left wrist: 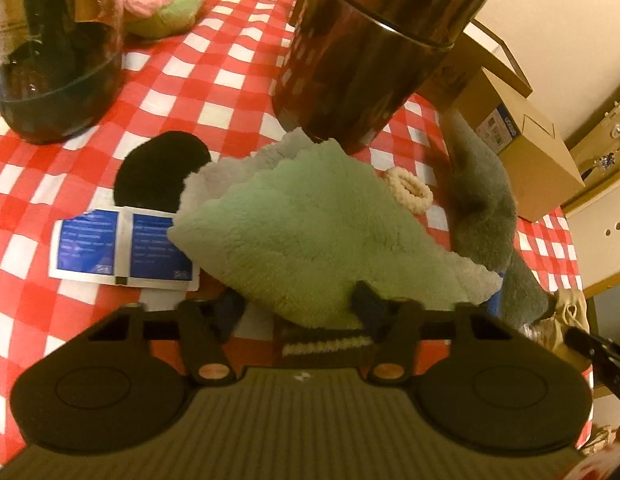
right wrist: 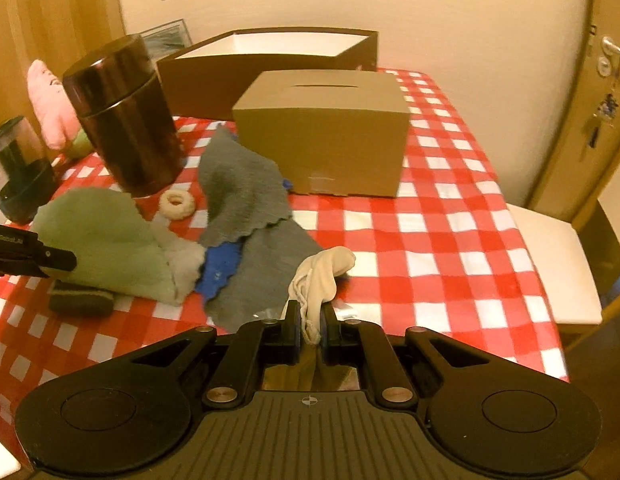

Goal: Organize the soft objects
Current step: 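Lift the beige sock with the right gripper while the left gripper lifts the green towel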

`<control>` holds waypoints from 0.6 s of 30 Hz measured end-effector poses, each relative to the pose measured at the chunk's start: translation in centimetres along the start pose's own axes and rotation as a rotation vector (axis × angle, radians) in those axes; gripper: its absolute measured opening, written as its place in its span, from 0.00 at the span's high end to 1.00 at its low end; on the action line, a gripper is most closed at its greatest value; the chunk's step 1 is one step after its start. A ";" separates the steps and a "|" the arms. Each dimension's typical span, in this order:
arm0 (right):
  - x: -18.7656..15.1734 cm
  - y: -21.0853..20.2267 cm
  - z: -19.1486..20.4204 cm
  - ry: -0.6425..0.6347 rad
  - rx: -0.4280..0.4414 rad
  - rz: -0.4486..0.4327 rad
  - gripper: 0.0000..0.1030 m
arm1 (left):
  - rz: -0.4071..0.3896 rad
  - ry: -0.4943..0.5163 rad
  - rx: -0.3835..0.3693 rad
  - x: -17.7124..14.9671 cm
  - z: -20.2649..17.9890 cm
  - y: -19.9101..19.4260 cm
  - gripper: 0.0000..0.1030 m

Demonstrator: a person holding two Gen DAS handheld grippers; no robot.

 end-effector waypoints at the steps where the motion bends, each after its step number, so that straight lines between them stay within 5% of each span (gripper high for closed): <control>1: -0.1 -0.2 -0.2 0.006 -0.003 -0.001 0.91 | 0.000 0.000 -0.003 0.0 -0.1 0.1 0.66; 7: -0.7 -1.2 -1.2 0.010 0.003 -0.009 0.91 | -0.059 0.038 0.006 0.1 -1.3 -1.1 0.89; 18: -0.4 -3.0 -3.2 -0.016 0.050 -0.062 0.91 | -0.240 0.146 -0.026 -0.5 -7.6 -7.0 0.92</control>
Point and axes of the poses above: each gripper's, at about its wrist camera, not at the fingertips, and y roughly the way its jaws point, z to its left, x to its top, the point moved 7 cm from there along y, roughly the way its jaws point, and after that the axes turned 4 degrees about z, right-handed, at the moved point
